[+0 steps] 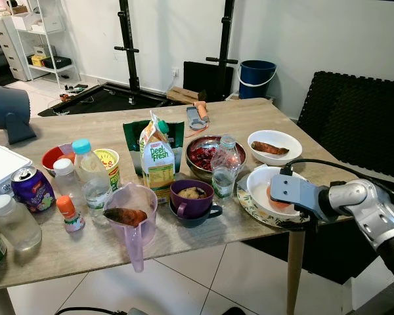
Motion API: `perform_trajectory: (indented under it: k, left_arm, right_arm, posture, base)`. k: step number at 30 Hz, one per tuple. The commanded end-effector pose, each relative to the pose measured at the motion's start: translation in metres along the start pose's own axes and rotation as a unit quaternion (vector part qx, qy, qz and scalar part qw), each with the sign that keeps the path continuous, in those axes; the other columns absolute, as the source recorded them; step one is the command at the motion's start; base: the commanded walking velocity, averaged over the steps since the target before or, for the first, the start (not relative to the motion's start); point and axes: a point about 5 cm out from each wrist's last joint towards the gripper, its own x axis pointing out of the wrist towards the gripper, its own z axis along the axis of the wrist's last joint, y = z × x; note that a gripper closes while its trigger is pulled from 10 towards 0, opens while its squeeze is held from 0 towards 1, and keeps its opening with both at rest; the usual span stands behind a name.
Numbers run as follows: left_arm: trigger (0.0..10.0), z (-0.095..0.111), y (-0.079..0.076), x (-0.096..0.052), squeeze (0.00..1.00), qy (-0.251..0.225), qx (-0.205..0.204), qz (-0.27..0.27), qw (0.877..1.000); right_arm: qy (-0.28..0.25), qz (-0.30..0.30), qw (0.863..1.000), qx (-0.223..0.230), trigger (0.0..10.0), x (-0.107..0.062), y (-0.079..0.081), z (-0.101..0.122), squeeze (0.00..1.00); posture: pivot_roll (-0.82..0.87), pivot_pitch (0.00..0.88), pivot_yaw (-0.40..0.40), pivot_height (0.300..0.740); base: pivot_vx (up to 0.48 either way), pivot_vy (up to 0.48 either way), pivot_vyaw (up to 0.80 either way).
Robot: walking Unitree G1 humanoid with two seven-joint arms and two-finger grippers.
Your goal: Restocking fridge
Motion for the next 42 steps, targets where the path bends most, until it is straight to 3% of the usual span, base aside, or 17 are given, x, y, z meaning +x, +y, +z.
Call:
perform_trajectory:
  k: [1, 2, 3, 18, 20, 24, 32, 42]
  left_arm:
    - [10.0, -0.002, -0.004, 0.0, 0.0, 0.001, -0.006, -0.002, 1.0]
    - [10.0, -0.003, -0.004, 0.0, 0.0, 0.002, -0.006, -0.002, 1.0]
    - [10.0, -0.003, -0.004, 0.0, 0.0, 0.003, -0.006, -0.002, 1.0]
    - [10.0, -0.004, -0.005, 0.0, 0.0, 0.002, -0.006, -0.002, 1.0]
    - [10.0, -0.004, -0.005, 0.0, 0.0, 0.003, -0.007, -0.002, 1.0]
    - [10.0, -0.005, -0.005, 0.0, 0.0, 0.003, -0.007, -0.002, 1.0]
    - [10.0, -0.005, -0.005, 0.0, 0.0, 0.004, -0.007, -0.002, 1.0]
    - [10.0, -0.007, -0.004, 0.0, 0.0, 0.005, -0.008, -0.001, 1.0]
  right_arm:
    - [0.004, 0.009, 1.0, -0.002, 2.3, 0.003, 0.001, -0.001, 0.0]
    - [0.004, 0.008, 1.0, -0.004, 4.5, 0.003, 0.0, -0.001, 0.0]
    - [0.002, 0.003, 1.0, -0.007, 10.0, 0.002, -0.001, 0.0, 0.0]
    - [-0.033, 0.0, 0.999, -0.02, 10.0, 0.004, -0.006, 0.011, 0.0]
    - [-0.07, -0.005, 0.997, -0.017, 10.0, -0.001, -0.01, 0.019, 0.0]
    - [-0.084, -0.003, 0.996, -0.017, 10.0, -0.004, -0.011, 0.023, 0.0]
    - [-0.036, 0.039, 0.998, -0.019, 10.0, 0.002, 0.001, 0.008, 0.0]
    - [0.005, 0.016, 1.0, -0.008, 10.0, 0.004, -0.004, -0.001, 0.0]
  posture:
    - [-0.13, 0.0, -0.009, 0.74]
    - [-0.13, 0.0, -0.01, 0.74]
    - [-0.13, 0.0, -0.01, 0.74]
    - [-0.12, 0.0, -0.013, 0.74]
    - [-0.12, 0.0, -0.011, 0.74]
    - [-0.13, 0.0, -0.011, 0.74]
    - [-0.12, 0.0, -0.01, 0.74]
    - [-0.12, 0.0, -0.008, 0.74]
  base:
    - [0.0, 0.0, 0.0]
    - [0.0, 0.0, 0.0]
    - [0.0, 0.0, 0.0]
    - [0.0, 0.0, 0.0]
    - [0.0, 0.0, 0.0]
    - [0.0, 0.0, 0.0]
    - [0.0, 0.0, 0.0]
    - [0.0, 0.0, 0.0]
